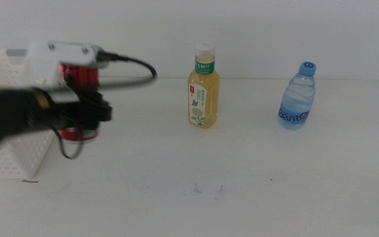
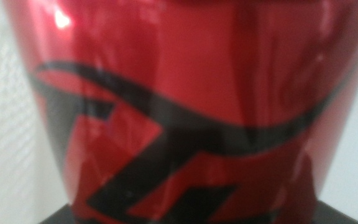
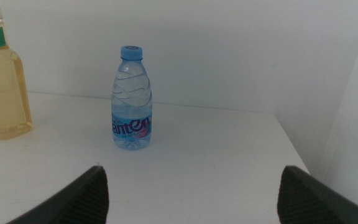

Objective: Use arms to grab the bottles and put them into the dustbin to the left of the table.

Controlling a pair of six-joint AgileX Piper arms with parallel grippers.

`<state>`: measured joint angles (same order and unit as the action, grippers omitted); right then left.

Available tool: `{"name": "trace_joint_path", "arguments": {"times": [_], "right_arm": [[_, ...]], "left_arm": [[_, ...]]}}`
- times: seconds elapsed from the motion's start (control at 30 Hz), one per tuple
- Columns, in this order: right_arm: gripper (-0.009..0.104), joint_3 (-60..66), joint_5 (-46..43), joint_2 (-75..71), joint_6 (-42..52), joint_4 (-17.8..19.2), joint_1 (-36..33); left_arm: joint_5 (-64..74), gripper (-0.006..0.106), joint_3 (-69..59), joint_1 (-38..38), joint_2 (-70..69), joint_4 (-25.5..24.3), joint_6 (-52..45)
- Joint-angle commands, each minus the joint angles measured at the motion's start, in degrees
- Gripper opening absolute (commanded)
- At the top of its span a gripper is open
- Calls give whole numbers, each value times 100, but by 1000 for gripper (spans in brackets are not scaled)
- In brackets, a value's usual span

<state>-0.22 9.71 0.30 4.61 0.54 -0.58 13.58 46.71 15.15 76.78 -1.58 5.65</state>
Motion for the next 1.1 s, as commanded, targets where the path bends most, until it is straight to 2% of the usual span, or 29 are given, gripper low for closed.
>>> {"name": "trace_joint_path", "arguments": {"times": [0.0,0.2,0.33,0.6,0.87,0.97,1.07], "right_arm": [[92,22,-45,-30,31,60,30],[92,22,-45,-30,31,60,30],[92,22,-45,-30,31,60,30],[92,22,-45,-30,31,60,30],[92,22,-45,-30,31,60,30],[92,22,-45,-30,31,60,30],[92,22,-45,-30,31,60,30]], "left_arm": [[1306,-2,612,-156,-228,-38,-168],[4007,-2,2776,-1246,271,837,-1974],[4925,-2,3974,-2124,966,960,-2239],[5242,-2,5014,-3134,2425,896,-2567],[4733,-1,5053,-3394,3630,982,-2829],[4471,3,5053,-3394,3925,970,-2946],[4396,14,5053,-3394,4122,984,-2993]]}}
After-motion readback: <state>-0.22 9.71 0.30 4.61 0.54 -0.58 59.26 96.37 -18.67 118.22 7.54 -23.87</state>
